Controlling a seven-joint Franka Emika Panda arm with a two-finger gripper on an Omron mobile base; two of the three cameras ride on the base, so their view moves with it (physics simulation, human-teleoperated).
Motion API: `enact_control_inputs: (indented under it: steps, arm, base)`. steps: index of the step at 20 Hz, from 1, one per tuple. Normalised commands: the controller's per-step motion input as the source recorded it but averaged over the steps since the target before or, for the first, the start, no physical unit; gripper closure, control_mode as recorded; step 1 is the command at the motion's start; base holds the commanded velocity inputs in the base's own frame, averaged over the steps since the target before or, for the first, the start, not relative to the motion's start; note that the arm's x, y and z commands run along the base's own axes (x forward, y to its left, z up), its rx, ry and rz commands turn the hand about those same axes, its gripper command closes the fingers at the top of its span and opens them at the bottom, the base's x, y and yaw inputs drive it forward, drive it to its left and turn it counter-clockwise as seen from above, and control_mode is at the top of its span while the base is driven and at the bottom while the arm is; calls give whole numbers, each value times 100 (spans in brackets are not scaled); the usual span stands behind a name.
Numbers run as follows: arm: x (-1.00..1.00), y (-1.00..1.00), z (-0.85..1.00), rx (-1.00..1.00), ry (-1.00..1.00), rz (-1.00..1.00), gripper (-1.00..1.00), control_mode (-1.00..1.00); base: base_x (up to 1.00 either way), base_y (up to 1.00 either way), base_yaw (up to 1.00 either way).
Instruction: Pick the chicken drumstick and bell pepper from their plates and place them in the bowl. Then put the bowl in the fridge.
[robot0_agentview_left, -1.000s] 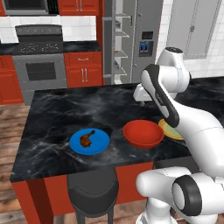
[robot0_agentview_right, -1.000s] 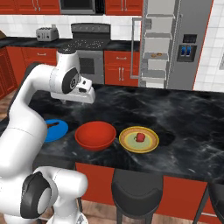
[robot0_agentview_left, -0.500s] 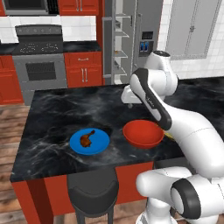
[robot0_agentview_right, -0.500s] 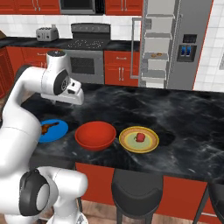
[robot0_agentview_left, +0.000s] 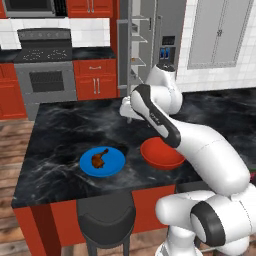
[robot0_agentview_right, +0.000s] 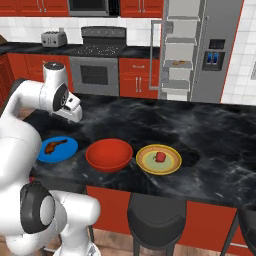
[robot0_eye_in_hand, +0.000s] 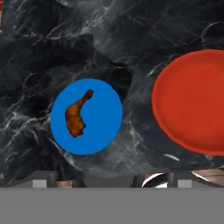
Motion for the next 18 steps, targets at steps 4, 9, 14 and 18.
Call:
enact_control_inputs:
  steps: [4, 9, 14, 18]
  arm:
    - [31, 30, -18, 9, 11, -21, -100, -100]
    - [33, 24, -21, 0, 19, -19, -100, -100]
    - [40, 24, -29, 0, 29, -21, -100, -100]
    - [41, 25, -34, 2, 21, -15, -100, -100]
  base:
    - [0, 0, 0]
    - [0, 0, 0]
    - [0, 0, 0]
    - [0, 0, 0]
